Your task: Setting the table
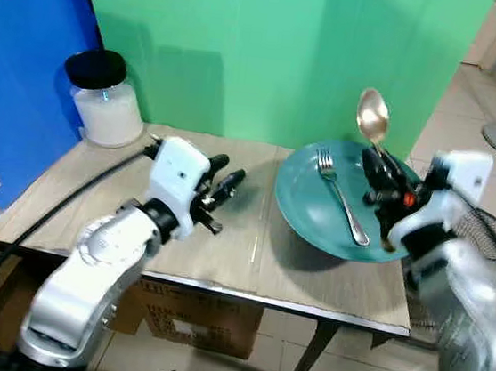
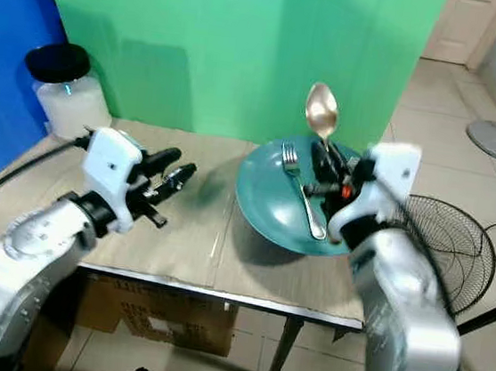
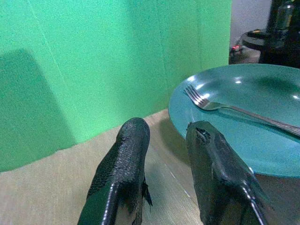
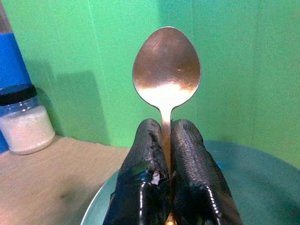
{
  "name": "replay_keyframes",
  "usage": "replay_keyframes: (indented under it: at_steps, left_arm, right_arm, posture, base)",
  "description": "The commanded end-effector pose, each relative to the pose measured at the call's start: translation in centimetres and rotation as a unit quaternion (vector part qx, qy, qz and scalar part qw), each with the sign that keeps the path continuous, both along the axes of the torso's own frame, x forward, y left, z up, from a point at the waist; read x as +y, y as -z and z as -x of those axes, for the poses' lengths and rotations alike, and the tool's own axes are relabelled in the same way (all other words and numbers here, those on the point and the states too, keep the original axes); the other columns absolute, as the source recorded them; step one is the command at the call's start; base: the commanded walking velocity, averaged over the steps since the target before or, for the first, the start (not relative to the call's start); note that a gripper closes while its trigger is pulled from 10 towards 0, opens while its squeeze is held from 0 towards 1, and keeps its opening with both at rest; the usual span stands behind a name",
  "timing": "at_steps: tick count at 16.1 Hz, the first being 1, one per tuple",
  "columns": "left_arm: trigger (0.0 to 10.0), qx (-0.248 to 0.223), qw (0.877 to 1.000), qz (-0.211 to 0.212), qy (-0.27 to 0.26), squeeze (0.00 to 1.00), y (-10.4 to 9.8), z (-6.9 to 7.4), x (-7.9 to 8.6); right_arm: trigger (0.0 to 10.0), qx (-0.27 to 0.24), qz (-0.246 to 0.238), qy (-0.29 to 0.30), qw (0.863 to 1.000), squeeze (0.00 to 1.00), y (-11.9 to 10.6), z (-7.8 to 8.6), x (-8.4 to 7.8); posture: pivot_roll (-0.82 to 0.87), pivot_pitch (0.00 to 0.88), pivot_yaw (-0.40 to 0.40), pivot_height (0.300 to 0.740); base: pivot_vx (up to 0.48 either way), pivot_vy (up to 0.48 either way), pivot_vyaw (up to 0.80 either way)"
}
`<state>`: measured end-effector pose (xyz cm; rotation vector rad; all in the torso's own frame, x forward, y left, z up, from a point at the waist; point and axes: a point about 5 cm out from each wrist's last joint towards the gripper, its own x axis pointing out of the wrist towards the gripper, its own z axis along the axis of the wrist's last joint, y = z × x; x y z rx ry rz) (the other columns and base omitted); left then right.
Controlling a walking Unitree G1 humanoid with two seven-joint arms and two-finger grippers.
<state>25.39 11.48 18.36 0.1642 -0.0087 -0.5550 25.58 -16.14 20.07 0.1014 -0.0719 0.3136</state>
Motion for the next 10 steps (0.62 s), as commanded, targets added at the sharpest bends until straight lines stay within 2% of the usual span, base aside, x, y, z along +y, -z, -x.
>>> replay_keyframes:
  at_steps: [1,4,6,10]
  left_arm:
    - [10.0,-0.014,1.0,-0.003,-0.011,0.0,-0.26,0.07,-0.05]
    - [10.0,-0.021,0.999,-0.003,-0.033,0.0,-0.28,-0.17,0.0]
    - [10.0,-0.027,0.998,-0.005,-0.051,0.0,-0.28,-0.36,0.19]
    - [10.0,-0.034,0.997,0.011,-0.066,0.0,-0.66,-0.29,0.24]
  right_arm:
    - [10.0,-0.03,-0.003,0.022,0.999,0.0,-0.83,0.31,0.0]
    - [10.0,-0.023,0.009,0.048,0.999,0.0,-0.56,0.78,0.35]
    - [10.0,-0.034,0.033,0.058,0.997,0.0,-0.8,0.69,0.49]
    - [10.0,-0.033,0.032,0.067,0.997,0.0,-0.74,0.49,0.23]
  posture:
    - [0.07,0.0,0.058,0.74]
    - [0.07,0.0,0.05,0.74]
    - [0.06,0.0,0.042,0.74]
    - [0.07,0.0,0.031,0.74]
  base:
    - [0.0,0.0,0.0]
    - [0.0,0.0,-0.8]
    - [0.0,0.0,-0.8]
    - [0.0,0.0,-0.8]
